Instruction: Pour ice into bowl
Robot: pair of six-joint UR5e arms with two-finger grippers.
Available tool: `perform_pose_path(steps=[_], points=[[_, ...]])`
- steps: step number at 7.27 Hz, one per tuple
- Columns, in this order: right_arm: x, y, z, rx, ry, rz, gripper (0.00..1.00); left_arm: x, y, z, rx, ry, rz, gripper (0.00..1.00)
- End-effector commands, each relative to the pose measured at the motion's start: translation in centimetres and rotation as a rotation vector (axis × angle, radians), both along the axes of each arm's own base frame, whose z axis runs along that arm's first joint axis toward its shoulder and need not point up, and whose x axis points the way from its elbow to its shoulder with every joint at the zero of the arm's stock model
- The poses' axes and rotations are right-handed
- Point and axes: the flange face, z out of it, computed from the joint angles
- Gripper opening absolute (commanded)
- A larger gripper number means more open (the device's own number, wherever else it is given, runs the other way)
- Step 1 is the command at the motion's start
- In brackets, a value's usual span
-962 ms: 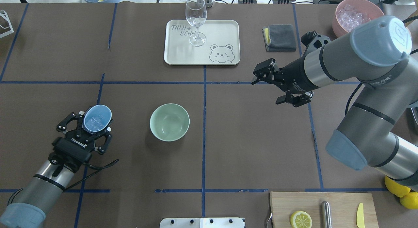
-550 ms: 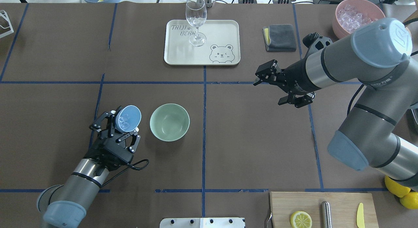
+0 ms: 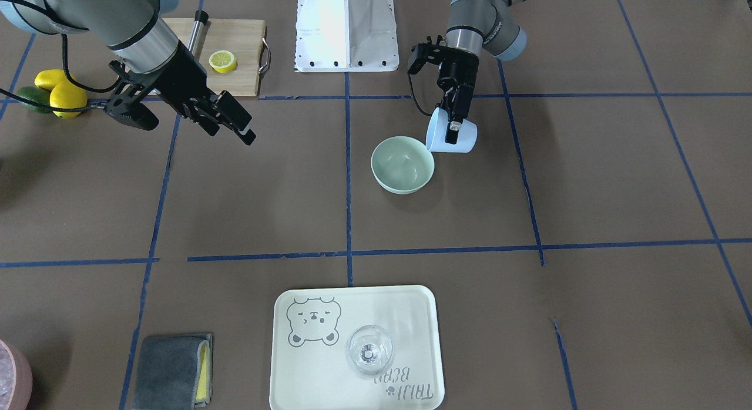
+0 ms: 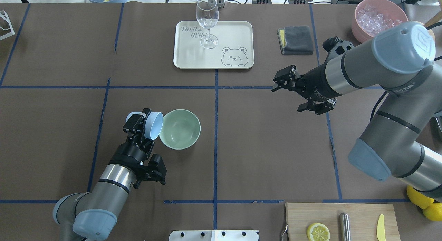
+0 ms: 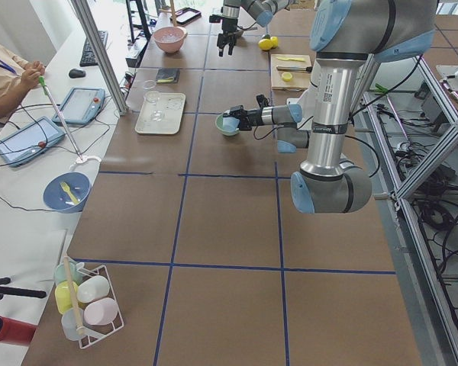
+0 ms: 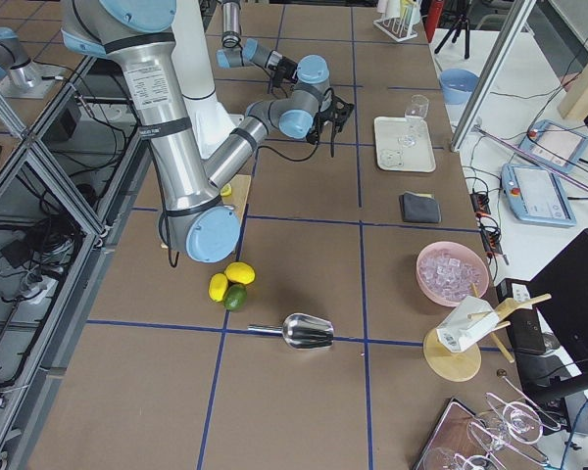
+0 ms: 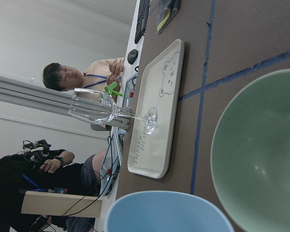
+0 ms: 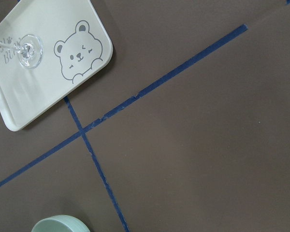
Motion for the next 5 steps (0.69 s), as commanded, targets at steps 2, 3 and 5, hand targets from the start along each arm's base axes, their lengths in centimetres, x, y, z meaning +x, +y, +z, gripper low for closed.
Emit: perform_pose_path(steps=[2,3,5], points=[[-0.03,0.00,0.05,0.000,0.001,0.001,1.00,2.12,-0.78,-1.78,0.038,-0.292,-0.077,0.00],[-0.24,-0.08,0.30,-0.006,0.005,0.000,1.00,2.43,-1.14,-2.21,0.067,-0.435,-0.101,0.00],[-0.25,-0.09,0.53,-0.009,0.009,0.000,1.00,2.60,-1.23,-2.16,0.107,-0.597,-0.120,0.00]])
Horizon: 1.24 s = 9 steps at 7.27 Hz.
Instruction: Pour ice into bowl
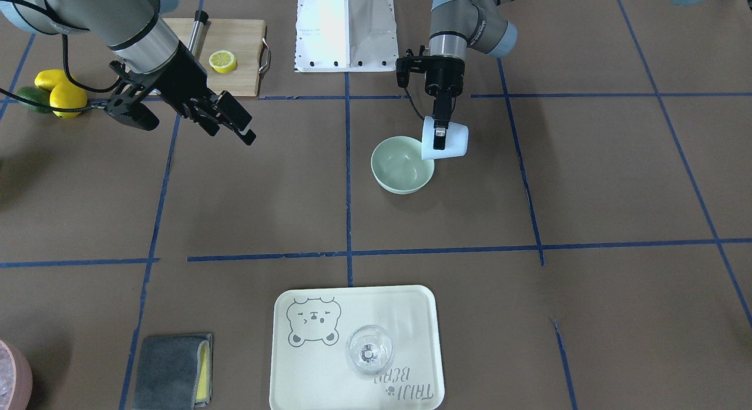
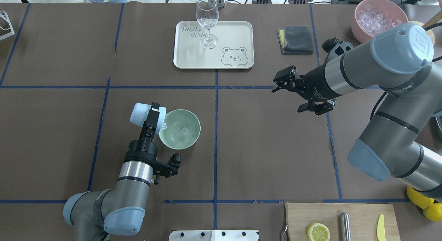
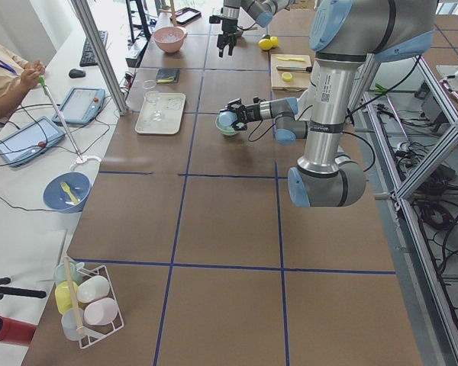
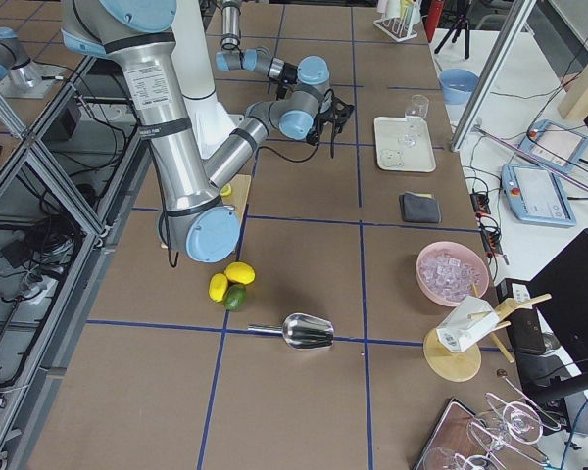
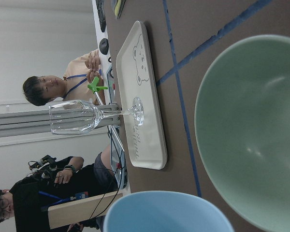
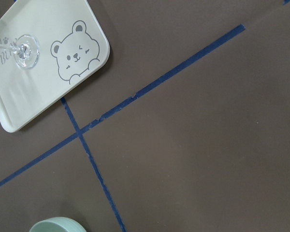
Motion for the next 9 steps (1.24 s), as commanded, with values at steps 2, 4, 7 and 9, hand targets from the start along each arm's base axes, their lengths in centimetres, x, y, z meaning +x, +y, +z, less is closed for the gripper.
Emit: perform_pose_path(steps=[2,4,7,9], points=[[0.1,0.1,0.6,-0.008,0.008,0.000,1.00,0.1,-0.1,0.3,0.038,-0.115,-0.047,0.00],[0.0,0.0,0.9,-0.012,0.013,0.000,1.00,-0.2,-0.2,-0.2,0.039,-0.103,-0.049,0.00],[-0.1,0.2,0.7,-0.009,0.010,-0.001,1.00,-0.9,-1.0,-0.8,-0.059,0.257,-0.042,0.00],[-0.2,0.0,0.6,0.009,0.022,0.030,1.00,-1.0,-0.7,1.8,-0.192,0.635,-0.079,0.00]])
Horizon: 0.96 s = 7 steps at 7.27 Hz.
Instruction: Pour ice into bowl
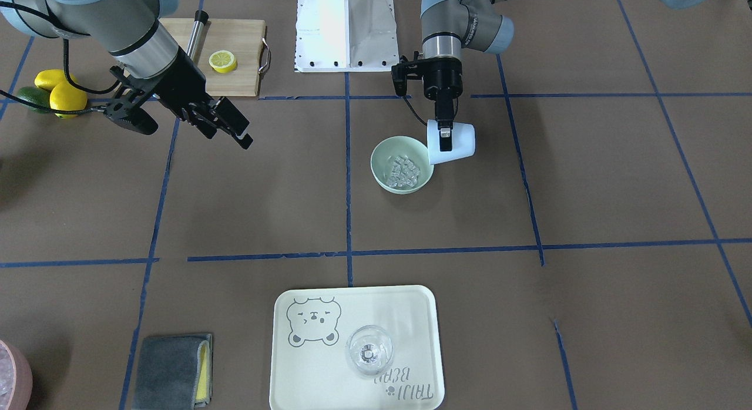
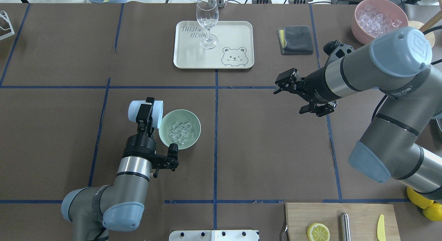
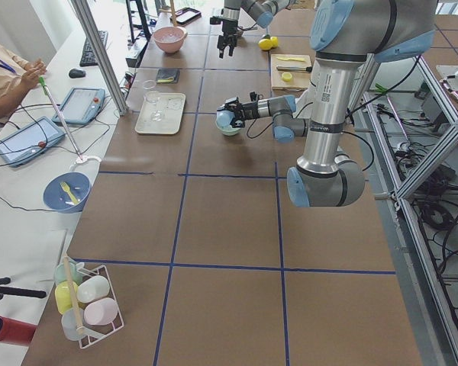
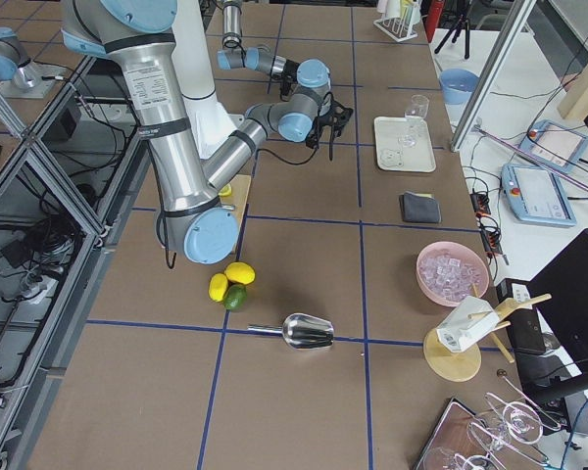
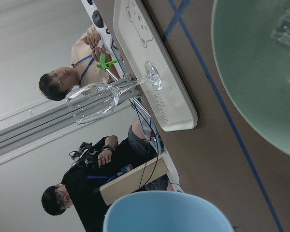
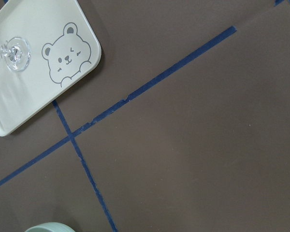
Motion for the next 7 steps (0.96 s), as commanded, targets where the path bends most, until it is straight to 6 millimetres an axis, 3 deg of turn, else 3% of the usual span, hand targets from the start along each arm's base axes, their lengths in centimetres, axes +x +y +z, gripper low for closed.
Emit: perform_pose_path(steps=[1,2,3,4,6,7], points=[[-0.1,0.0,-0.3,0.015,0.004,0.018,1.00,-0.9,0.3,4.2,-0.149,0.350,-0.030,0.00],[-0.1,0.0,-0.6,0.021,0.000,0.023,1.00,-3.2,0.9,7.6,-0.237,0.486,-0.046,0.00],[-0.4,0.1,-0.8,0.025,-0.001,0.021,1.00,-7.6,1.5,9.2,-0.286,0.586,-0.072,0.00],[-0.8,0.3,-0.8,0.034,0.006,0.031,1.00,-10.2,1.7,11.8,-0.354,0.758,-0.144,0.00],[-1.1,0.5,-1.3,0.046,0.002,0.035,1.00,-13.9,2.3,17.3,-0.432,0.974,-0.274,0.00],[-1.5,0.7,-1.3,0.047,0.003,0.026,1.00,-15.6,2.4,18.4,-0.439,0.994,-0.300,0.00]])
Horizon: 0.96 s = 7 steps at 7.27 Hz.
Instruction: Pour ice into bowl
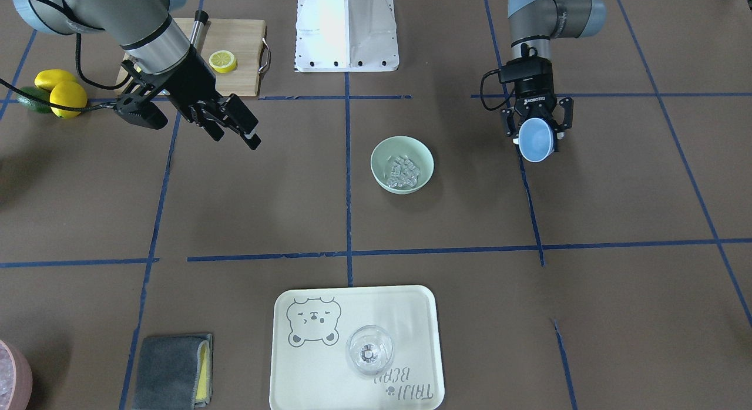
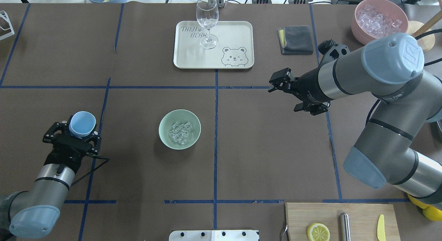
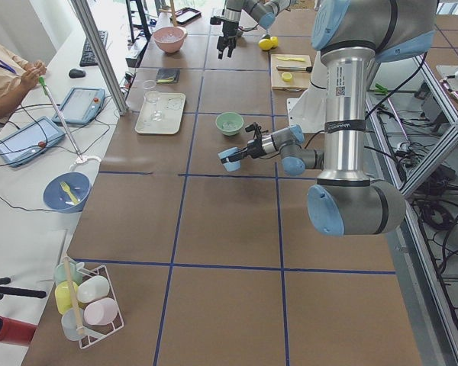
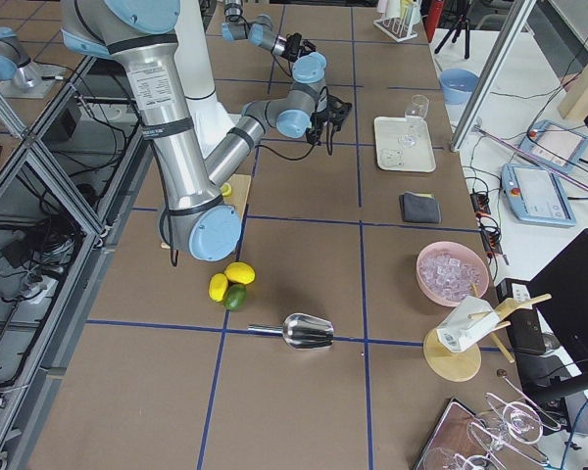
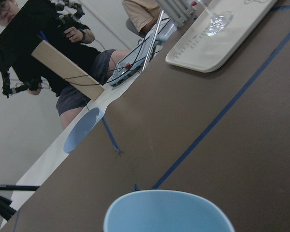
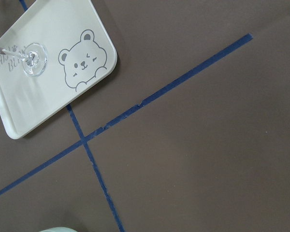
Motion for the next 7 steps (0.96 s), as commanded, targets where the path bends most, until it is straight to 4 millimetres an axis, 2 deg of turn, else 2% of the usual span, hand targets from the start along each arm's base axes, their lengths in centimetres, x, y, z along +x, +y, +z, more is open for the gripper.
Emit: perform_pose_path(steps=[1,2,3,6,7], points=[[-0.7,0.4,-0.1,0.006,0.002,-0.010,1.00,-3.3,-0.6,1.9,-0.045,0.097,-0.088,0.00],[-0.8,0.5,-0.2,0.007,0.001,-0.010,1.00,-4.0,-1.0,3.7,-0.077,0.207,-0.171,0.00],[-0.7,0.5,-0.5,0.014,-0.002,-0.001,1.00,-5.9,-0.7,5.8,-0.094,0.250,-0.220,0.00],[-0.8,0.5,-0.5,0.013,-0.002,0.000,1.00,-8.2,-1.3,7.9,-0.062,0.230,-0.279,0.00],[-0.8,0.6,-0.5,0.013,-0.002,-0.002,1.00,-8.6,-1.4,10.2,-0.038,0.400,-0.343,0.00]])
